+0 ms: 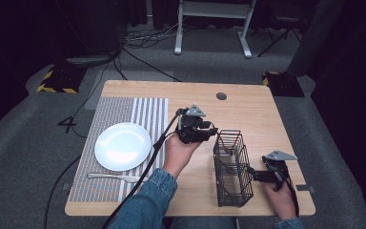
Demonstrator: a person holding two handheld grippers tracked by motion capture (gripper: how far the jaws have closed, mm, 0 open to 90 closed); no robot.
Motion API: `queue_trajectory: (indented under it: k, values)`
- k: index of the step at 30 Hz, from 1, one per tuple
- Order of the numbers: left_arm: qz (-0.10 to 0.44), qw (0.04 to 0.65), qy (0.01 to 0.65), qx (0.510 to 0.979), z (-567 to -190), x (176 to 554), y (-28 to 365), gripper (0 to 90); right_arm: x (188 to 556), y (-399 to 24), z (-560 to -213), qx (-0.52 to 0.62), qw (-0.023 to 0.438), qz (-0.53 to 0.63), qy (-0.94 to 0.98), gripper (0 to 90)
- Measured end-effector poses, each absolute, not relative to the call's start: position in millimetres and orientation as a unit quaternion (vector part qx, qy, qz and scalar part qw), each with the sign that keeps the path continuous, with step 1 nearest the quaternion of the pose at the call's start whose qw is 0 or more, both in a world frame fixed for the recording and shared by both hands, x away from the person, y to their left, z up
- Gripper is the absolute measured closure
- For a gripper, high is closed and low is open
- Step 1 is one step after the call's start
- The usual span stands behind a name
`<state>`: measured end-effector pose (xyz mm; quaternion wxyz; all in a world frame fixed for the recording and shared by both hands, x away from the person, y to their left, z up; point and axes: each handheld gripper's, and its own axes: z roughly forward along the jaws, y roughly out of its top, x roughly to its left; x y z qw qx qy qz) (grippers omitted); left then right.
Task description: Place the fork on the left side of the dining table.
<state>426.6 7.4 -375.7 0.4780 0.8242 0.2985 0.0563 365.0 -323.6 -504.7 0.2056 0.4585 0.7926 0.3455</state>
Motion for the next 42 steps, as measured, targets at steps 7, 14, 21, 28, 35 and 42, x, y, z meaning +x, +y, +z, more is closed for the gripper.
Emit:
queue_trajectory:
  k: [7, 14, 21, 28, 35, 42]
  values:
    - [0.049, 0.475, 0.293, 0.828, -371, 427, 1, 74.4, 365, -324, -505, 0.458, 0.206, 0.346, 0.793, 16.3]
    - [0.030, 0.474, 0.273, 0.837, -360, 422, -1, 85.4, 365, -324, -505, 0.458, 0.205, 0.346, 0.793, 16.3]
    - [0.048, 0.465, 0.257, 0.846, -345, 415, -5, 86.5, 365, -324, -505, 0.458, 0.205, 0.346, 0.793, 16.3]
    - [0.038, 0.476, 0.241, 0.845, -322, 408, -6, 86.5, 365, -324, -505, 0.458, 0.205, 0.346, 0.793, 16.3]
    - [0.060, 0.474, 0.212, 0.852, -290, 394, -10, 86.5, 365, -324, -505, 0.458, 0.205, 0.346, 0.793, 16.3]
    - [0.075, 0.476, 0.205, 0.852, -266, 383, -5, 86.5, 365, -324, -505, 0.458, 0.205, 0.346, 0.793, 16.3]
